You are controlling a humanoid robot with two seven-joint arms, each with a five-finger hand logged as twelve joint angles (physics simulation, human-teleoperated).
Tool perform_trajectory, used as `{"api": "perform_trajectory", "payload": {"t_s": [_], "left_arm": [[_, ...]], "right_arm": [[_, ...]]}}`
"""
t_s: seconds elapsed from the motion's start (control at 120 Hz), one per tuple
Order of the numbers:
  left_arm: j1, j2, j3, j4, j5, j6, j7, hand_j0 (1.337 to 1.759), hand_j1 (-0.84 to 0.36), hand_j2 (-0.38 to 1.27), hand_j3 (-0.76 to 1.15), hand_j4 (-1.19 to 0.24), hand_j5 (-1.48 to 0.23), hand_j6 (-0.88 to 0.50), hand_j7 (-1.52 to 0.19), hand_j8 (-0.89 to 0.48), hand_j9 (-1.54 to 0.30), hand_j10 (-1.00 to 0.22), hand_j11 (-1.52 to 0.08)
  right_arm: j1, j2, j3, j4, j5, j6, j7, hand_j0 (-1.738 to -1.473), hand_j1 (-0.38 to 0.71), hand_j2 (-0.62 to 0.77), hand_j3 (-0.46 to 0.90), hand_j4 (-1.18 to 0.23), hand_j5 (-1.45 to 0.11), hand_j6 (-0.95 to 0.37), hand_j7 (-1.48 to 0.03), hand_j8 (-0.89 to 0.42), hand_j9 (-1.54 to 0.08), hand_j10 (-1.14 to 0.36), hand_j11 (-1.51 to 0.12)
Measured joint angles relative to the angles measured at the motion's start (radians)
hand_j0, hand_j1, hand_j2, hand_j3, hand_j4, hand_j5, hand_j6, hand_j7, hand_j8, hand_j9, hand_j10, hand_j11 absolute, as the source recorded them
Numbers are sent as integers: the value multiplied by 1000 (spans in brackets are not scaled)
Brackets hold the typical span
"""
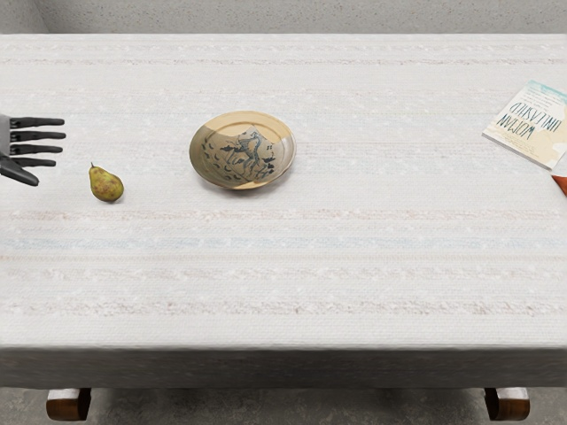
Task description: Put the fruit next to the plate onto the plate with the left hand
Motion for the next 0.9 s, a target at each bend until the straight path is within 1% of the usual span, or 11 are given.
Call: {"api": "perform_trajectory", "payload": {"t_s": [0.158,0.217,0.275,0.35,0.392,0.492,0.55,0.667,0.733,0.817,0.9], "left_arm": [[-2,-21,0,1,5,0,17,1658,325,3,0,-20,-26,-20,-26,-20,-26,-20,-26],[-59,-43,-6,3,40,0,44,1658,325,4,0,-19,-26,-19,-26,-19,-26,-19,-26],[-104,-136,-9,3,151,0,70,1658,324,4,0,-20,-28,-20,-28,-20,-28,-20,-28],[-126,-208,-11,1,328,0,90,1658,321,4,0,-24,-31,-24,-31,-24,-30,-24,-30],[-143,-223,-12,-5,423,0,96,1658,319,4,0,-27,-33,-27,-32,-27,-32,-26,-32],[-154,-228,-12,-82,622,0,103,1658,316,5,0,-30,-37,-30,-37,-30,-36,-30,-36],[-150,-274,-10,-117,727,9,105,1658,314,6,0,-32,-38,-32,-38,-32,-38,-31,-38],[-146,-351,-5,-147,927,156,106,1658,313,6,0,-34,-40,-34,-40,-34,-40,-33,-40],[-112,-395,4,-151,1042,271,106,1658,312,7,0,-35,-41,-35,-41,-35,-41,-34,-41],[-114,-401,66,-152,1133,404,106,1658,312,7,0,-35,-41,-36,-41,-36,-41,-35,-41],[-112,-400,112,-137,1183,472,103,1658,312,8,0,-36,-42,-37,-42,-37,-42,-35,-42]], "right_arm": [[0,0,0,0,0,0,0,-1658,-349,0,0,0,0,0,0,0,0,0,0],[0,0,0,0,0,0,0,-1658,-349,0,0,0,0,0,0,0,0,0,0],[0,0,0,0,0,0,0,-1658,-349,0,0,0,0,0,0,0,0,0,0],[0,0,0,0,0,0,0,-1658,-349,0,0,0,0,0,0,0,0,0,0],[0,0,0,0,0,0,0,-1658,-349,0,0,0,0,0,0,0,0,0,0],[0,0,0,0,0,0,0,-1658,-349,0,0,0,0,0,0,0,0,0,0],[0,0,0,0,0,0,0,-1658,-349,0,0,0,0,0,0,0,0,0,0],[0,0,0,0,0,0,0,-1658,-349,0,0,0,0,0,0,0,0,0,0],[0,0,0,0,0,0,0,-1658,-349,0,0,0,0,0,0,0,0,0,0],[0,0,0,0,0,0,0,-1658,-349,0,0,0,0,0,0,0,0,0,0],[0,0,0,0,0,0,0,-1658,-349,0,0,0,0,0,0,0,0,0,0]]}}
